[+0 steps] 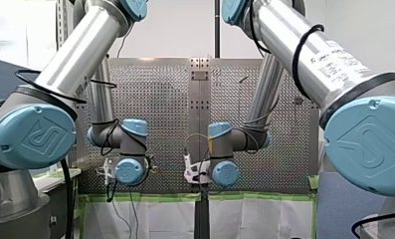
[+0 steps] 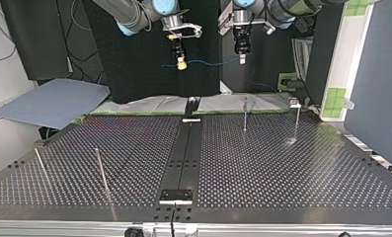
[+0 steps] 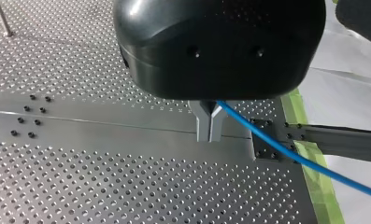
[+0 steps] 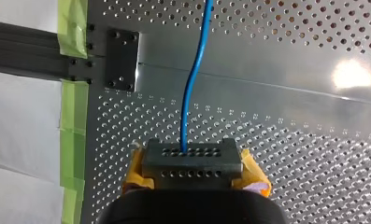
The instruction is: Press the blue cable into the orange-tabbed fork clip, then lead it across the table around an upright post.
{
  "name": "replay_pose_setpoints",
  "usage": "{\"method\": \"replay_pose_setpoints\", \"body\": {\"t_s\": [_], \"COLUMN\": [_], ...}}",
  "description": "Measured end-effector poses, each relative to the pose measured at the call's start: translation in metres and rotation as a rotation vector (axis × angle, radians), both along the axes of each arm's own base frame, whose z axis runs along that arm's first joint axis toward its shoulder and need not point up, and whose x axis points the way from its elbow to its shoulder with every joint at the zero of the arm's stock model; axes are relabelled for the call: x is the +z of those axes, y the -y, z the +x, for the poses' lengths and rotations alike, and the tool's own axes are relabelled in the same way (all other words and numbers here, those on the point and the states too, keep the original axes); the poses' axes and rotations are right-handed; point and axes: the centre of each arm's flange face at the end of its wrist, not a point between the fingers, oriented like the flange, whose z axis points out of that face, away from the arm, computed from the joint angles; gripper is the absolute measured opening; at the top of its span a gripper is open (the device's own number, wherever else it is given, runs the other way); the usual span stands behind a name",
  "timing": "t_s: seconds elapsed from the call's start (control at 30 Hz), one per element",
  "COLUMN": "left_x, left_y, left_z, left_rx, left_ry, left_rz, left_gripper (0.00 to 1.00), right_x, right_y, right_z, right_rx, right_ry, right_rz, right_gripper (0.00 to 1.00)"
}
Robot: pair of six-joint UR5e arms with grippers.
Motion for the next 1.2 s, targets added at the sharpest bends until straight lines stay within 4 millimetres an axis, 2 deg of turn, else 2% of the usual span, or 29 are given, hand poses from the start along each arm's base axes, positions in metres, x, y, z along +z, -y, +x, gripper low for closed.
{"method": "replay_pose_setpoints", "body": {"t_s": [0.1,0.23,0.37,0.8,1.2], "left_x": [-0.001,0.010,0.015,-0.010,-0.030], "left_y": [0.000,-0.001,-0.007,-0.029,-0.029], "left_z": [0.002,0.012,0.022,0.050,0.099], "left_rx": [-0.002,-0.003,-0.003,0.032,0.044], "left_ry": [0.015,0.067,0.101,0.131,0.231], "left_rz": [-0.033,-0.098,-0.150,-0.194,-0.252], "left_gripper": [0.00,0.00,0.00,0.00,0.00], "right_x": [0.013,0.035,0.041,0.010,-0.031], "right_y": [0.006,0.015,0.024,0.045,0.066], "right_z": [0.008,0.022,0.034,0.067,0.081], "right_rx": [-0.021,-0.020,-0.001,0.036,0.027], "right_ry": [0.031,0.092,0.150,0.243,0.203], "right_rz": [0.001,-0.008,-0.015,-0.031,0.001], "right_gripper": [0.00,0.00,0.00,0.00,0.00]}}
